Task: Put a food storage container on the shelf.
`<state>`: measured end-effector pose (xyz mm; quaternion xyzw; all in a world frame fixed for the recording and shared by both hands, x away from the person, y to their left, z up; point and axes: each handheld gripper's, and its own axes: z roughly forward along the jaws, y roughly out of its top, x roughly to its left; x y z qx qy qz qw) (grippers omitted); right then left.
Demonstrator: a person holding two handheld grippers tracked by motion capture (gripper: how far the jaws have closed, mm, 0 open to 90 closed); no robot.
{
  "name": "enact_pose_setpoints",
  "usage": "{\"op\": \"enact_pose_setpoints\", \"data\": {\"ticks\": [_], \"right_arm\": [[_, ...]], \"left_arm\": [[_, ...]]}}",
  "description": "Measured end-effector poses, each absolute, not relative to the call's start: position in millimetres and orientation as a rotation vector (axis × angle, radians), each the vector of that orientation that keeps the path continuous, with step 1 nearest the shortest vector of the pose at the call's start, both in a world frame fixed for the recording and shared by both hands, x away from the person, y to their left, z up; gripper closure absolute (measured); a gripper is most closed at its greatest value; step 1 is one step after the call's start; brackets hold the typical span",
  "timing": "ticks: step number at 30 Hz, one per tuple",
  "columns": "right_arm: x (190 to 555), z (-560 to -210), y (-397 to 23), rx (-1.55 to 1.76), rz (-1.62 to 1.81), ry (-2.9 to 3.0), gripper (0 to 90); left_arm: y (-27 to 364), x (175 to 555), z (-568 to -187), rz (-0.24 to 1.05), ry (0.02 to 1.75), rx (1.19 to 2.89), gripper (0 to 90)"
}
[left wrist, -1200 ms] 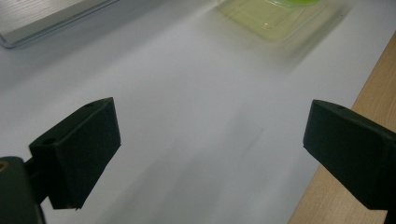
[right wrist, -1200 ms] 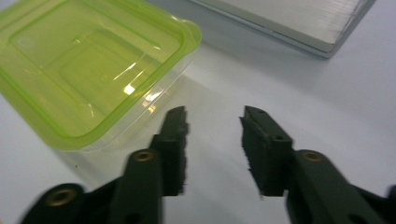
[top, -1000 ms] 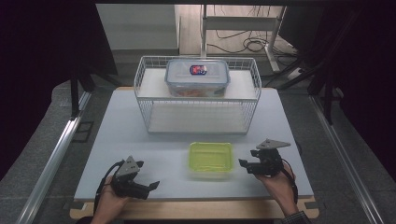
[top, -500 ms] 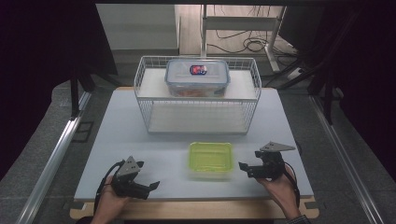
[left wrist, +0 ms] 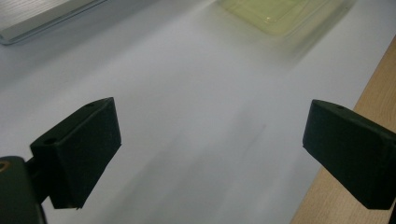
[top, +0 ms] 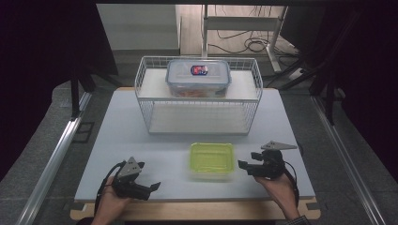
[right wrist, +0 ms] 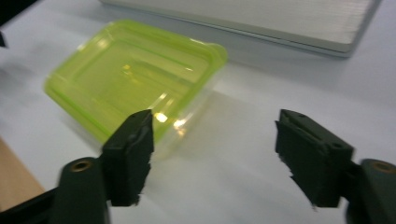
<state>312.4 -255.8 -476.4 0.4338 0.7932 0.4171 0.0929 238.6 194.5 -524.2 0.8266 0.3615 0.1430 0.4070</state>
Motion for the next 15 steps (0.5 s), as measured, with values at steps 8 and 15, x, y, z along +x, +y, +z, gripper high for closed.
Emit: {"op": "enact_pose_setpoints", "data": {"ticks": [8, 15], "right_arm": [[323, -479, -250, 1.419, 1.356, 2.381, 46.4], [336, -485, -243, 1.520, 1.413, 2.389, 53.6]], "left_arm": [[194, 239, -525, 0.362, 0.911, 2.090, 4.2], [194, 239, -525, 0.365, 0.910, 2.095, 4.2]]}}
